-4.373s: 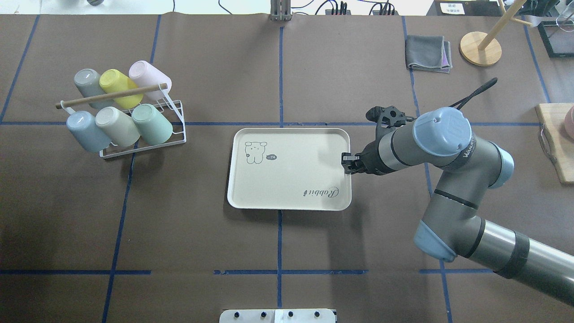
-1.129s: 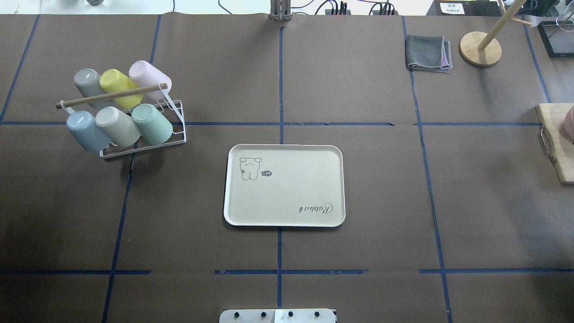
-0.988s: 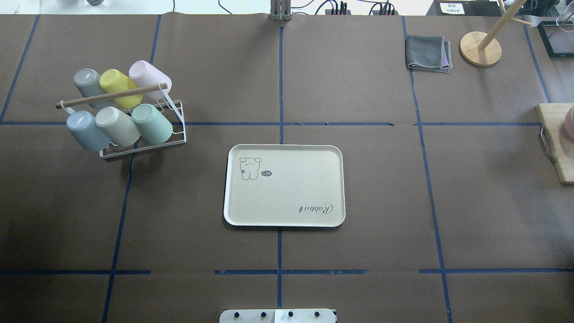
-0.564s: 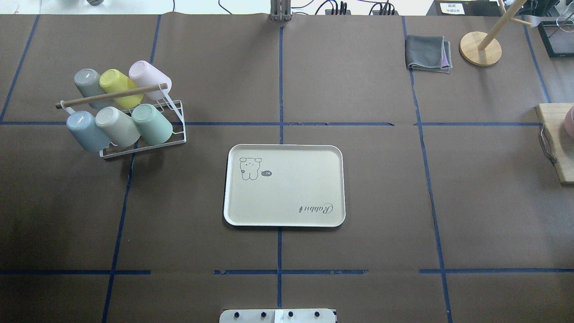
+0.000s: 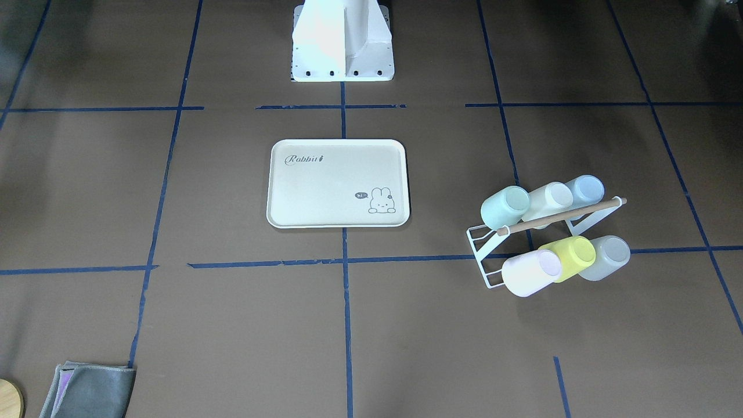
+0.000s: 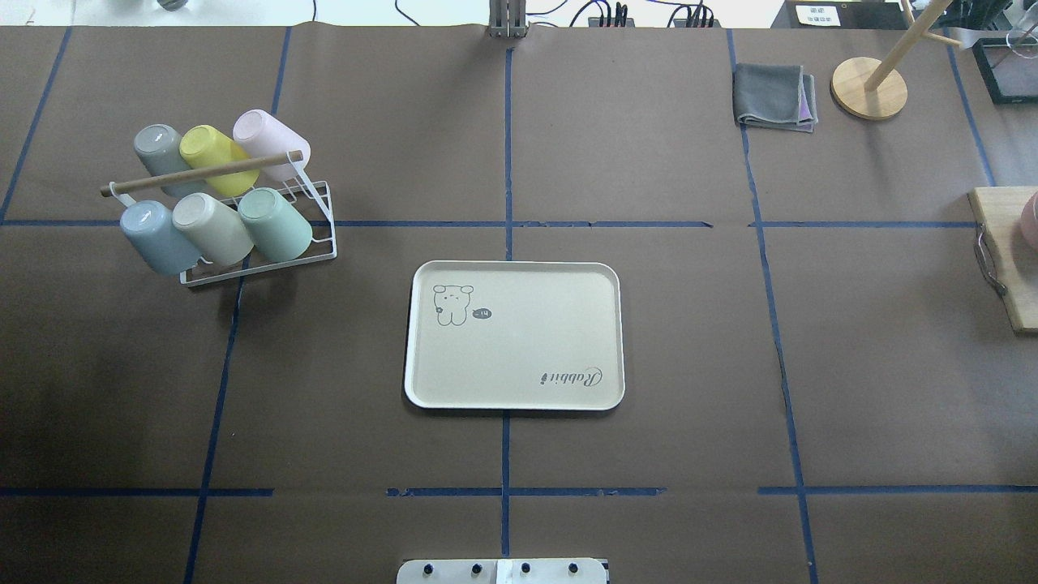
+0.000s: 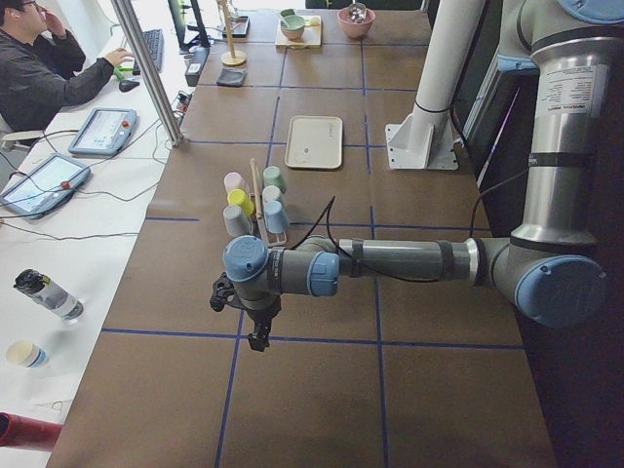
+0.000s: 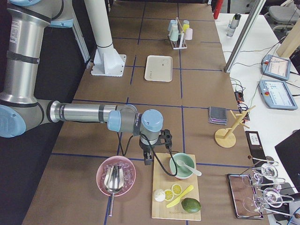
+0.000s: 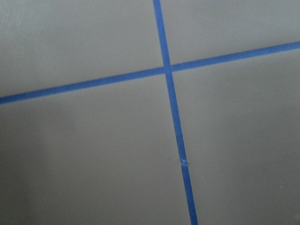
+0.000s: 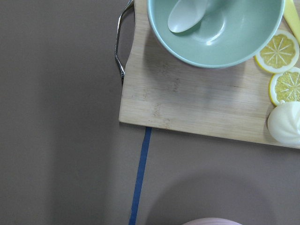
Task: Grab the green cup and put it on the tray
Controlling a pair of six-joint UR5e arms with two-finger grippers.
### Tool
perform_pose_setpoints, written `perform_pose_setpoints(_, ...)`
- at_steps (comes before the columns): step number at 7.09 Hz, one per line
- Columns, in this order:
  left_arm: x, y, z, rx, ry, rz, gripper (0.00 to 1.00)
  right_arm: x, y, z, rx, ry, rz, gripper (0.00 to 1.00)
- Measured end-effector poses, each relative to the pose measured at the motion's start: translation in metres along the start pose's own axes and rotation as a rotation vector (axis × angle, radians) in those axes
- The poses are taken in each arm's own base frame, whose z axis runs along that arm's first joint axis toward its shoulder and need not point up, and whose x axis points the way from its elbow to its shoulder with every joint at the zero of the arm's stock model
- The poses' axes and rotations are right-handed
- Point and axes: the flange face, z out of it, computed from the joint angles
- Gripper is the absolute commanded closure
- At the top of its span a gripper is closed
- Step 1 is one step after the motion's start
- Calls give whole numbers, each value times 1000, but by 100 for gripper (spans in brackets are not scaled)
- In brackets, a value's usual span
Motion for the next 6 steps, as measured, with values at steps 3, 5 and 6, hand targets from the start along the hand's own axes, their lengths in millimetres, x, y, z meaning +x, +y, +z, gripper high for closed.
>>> perform_pose_setpoints(3,2,-6,-3,11,-1,10,0,-2,-1,-2,4,-1,-2,0)
perform_pose_setpoints(5,5,-11,-6,18,-2,18,0,-4,-1,-3,9,-16,-3,0)
perform_pose_setpoints(6,10,-19,-12,30,-4,30,0,-5,-2,-3,11,-20,-4,0)
